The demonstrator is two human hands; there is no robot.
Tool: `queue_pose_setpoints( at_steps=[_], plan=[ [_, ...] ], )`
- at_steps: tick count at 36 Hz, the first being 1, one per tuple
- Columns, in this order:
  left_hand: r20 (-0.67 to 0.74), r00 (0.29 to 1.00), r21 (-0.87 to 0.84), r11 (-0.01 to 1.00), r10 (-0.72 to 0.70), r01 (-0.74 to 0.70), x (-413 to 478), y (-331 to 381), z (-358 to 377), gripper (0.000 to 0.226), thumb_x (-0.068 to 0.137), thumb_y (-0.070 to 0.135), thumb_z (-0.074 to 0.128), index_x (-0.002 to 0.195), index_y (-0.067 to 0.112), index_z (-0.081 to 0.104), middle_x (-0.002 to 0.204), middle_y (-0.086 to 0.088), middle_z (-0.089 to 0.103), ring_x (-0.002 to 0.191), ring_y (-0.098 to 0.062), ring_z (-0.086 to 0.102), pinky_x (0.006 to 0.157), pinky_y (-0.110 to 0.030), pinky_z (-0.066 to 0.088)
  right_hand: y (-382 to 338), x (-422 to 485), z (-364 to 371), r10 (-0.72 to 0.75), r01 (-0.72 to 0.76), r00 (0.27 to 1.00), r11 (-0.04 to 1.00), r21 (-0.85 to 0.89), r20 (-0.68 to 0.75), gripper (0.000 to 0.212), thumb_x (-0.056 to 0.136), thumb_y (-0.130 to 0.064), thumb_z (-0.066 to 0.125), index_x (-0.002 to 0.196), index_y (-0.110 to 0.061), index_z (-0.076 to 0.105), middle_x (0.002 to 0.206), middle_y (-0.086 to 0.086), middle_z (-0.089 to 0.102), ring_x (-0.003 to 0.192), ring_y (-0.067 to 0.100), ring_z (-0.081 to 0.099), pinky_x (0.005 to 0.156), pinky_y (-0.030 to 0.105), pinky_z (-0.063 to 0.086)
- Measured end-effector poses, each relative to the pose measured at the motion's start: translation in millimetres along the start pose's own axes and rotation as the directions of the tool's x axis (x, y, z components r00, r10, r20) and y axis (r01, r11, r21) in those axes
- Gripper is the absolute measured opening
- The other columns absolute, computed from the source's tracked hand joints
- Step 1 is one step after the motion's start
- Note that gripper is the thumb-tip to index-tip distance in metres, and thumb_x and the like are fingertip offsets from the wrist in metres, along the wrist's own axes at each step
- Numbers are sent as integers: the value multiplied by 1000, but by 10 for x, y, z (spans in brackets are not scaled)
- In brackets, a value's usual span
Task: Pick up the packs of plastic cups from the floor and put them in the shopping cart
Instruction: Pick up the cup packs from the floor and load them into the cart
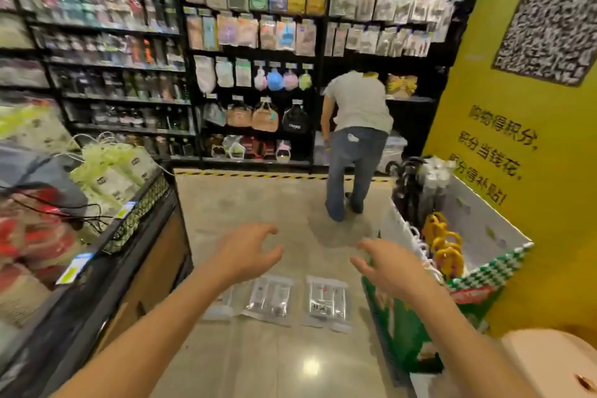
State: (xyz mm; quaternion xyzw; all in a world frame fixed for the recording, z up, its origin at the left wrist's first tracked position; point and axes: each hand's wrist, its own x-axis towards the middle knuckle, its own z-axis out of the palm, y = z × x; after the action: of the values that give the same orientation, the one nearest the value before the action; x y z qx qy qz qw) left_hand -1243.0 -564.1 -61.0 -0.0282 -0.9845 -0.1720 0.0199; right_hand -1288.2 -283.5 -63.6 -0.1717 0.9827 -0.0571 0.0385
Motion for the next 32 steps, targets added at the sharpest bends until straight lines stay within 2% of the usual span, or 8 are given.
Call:
queue_pose_setpoints(
  at_steps=[8, 13, 25, 32],
  plan=[
    [-25, 994, 26, 993, -111, 112, 653, -1365, -450, 56, 92, 57, 46, 140, 28, 46, 139, 5, 53, 125, -15, 51, 101, -37, 45, -1063, 1561, 76, -102, 103, 995, 994, -38, 18, 46, 99, -55, 39, 134, -27, 50, 127, -1, 59, 111, 21, 58, 82, 36, 50],
    [-58, 991, 140, 982, -121, 128, 1102, -2016, -588, 57, 91, 60, 41, 137, 28, 48, 133, 5, 57, 119, -16, 56, 96, -37, 47, -1535, 2353, 117, -130, 130, 991, 991, -21, 7, 48, 98, -56, 40, 139, -33, 46, 133, -4, 58, 115, 20, 59, 87, 39, 53],
    [-57, 983, 278, 943, -174, 183, 2416, -3149, -648, 59, 91, 60, 39, 140, 28, 47, 130, 1, 58, 115, -21, 58, 90, -39, 47, -1925, 4185, 340, -215, 214, 977, 975, -50, 4, 48, 99, -55, 38, 139, -31, 46, 132, -3, 59, 112, 21, 61, 85, 40, 54],
    [-97, 961, 236, 932, -261, 276, 3214, -3752, -598, 58, 90, 59, 39, 137, 27, 51, 117, 4, 62, 107, -20, 60, 81, -36, 47, -2072, 5374, 563, -274, 274, 962, 960, -52, -8, 46, 100, -53, 37, 136, -27, 49, 126, 0, 61, 108, 24, 61, 81, 38, 52]
  ],
)
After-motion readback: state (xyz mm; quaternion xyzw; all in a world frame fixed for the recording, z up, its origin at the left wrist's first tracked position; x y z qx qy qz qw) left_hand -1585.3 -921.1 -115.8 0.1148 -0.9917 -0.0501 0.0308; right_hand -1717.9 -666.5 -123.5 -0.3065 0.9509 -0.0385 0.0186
